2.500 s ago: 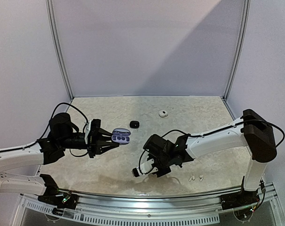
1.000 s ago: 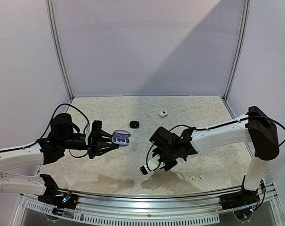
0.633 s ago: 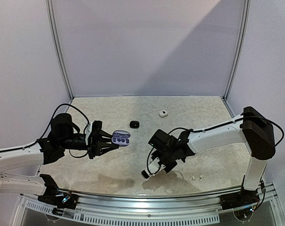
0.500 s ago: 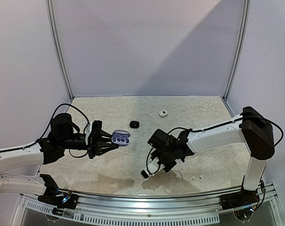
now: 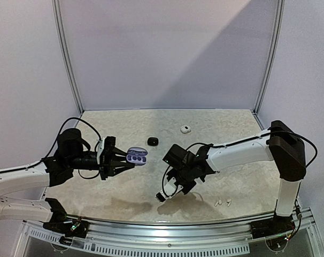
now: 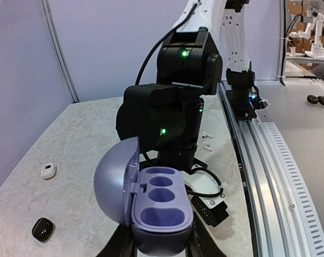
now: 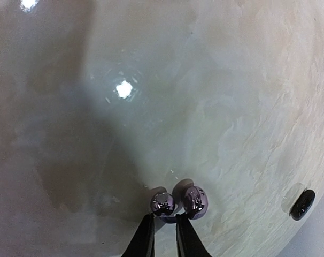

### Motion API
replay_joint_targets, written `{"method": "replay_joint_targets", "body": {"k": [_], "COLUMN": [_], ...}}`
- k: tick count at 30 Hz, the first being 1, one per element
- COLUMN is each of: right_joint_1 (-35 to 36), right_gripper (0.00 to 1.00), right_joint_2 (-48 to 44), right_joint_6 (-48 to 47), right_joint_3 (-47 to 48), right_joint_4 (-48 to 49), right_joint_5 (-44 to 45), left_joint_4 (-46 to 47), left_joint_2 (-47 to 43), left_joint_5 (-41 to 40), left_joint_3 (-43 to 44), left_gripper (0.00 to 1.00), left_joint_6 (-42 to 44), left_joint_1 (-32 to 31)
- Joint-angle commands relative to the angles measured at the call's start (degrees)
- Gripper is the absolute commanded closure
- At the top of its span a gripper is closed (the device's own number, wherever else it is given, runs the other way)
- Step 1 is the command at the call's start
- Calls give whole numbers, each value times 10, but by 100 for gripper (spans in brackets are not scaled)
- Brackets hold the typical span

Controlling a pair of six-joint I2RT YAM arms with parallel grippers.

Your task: Insert the wireless bluetooth earbuds into the charging case

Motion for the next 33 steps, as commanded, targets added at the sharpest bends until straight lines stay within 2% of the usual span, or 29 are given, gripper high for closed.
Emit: {"method": "replay_joint_targets", "body": {"k": [1, 10, 21, 25, 29, 33], "right_joint_1": [-2, -1, 0, 0, 0, 0], "right_gripper": [83, 84, 84, 87, 89, 92], "right_joint_2": [21, 47, 65, 65, 60, 45], "right_joint_6": [0, 96, 192, 233, 304, 429], "right_joint_3": [31, 77, 99, 102, 108, 103], "right_joint_4": [-39, -82, -83, -83, -83, -71], "right_joint_5": [-28, -67, -60, -57, -54, -53], "left_joint_4": [-4, -5, -4, -3, -3, -4], "left_joint_2": [1, 0, -2, -3, -6, -9], "left_joint_5": [3, 3, 4, 4, 2, 0], "left_joint_3": [6, 5, 3, 2, 0, -1], "left_gripper": [100, 100, 100, 100, 100, 100], "left_joint_6": [6, 7, 8, 8, 8, 8], "left_joint_1": [6, 6, 6, 6, 6, 6]}}
